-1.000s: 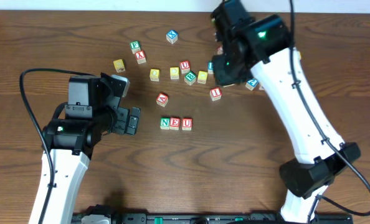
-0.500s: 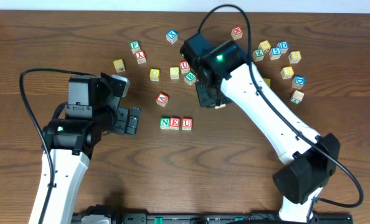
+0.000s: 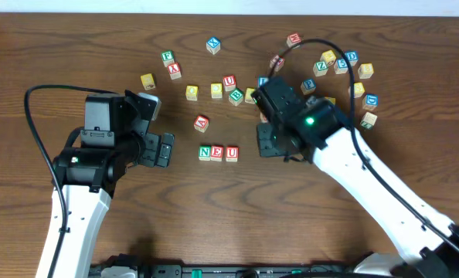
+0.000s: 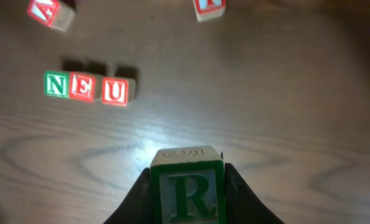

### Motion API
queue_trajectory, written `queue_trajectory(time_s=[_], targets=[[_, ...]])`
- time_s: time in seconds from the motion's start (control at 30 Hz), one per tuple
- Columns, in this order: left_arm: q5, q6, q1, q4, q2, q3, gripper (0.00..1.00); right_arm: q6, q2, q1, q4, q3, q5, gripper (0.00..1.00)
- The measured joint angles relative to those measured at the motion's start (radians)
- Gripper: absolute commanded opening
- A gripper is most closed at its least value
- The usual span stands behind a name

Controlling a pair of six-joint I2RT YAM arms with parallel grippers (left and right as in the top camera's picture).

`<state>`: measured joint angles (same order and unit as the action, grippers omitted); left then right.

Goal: Spell out NEURIPS
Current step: 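Carry the green R block toward the right of the U block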

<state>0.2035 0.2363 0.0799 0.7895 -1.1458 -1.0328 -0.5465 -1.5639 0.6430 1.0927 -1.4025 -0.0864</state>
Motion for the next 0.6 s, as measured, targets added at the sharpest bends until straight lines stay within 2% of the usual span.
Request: queue_trajectory(time_s=[0.27,0.6], targets=[[0.000,0.000,0.000,0.000,0.000,0.000,0.98,-0.105,0.027,0.081,-0.278,0.297,-0.053,0.01],[0.000,0.000,0.000,0.000,0.000,0.000,0.98,-0.174,0.027,0.106,-0.438,0.410,-0.172,0.01]])
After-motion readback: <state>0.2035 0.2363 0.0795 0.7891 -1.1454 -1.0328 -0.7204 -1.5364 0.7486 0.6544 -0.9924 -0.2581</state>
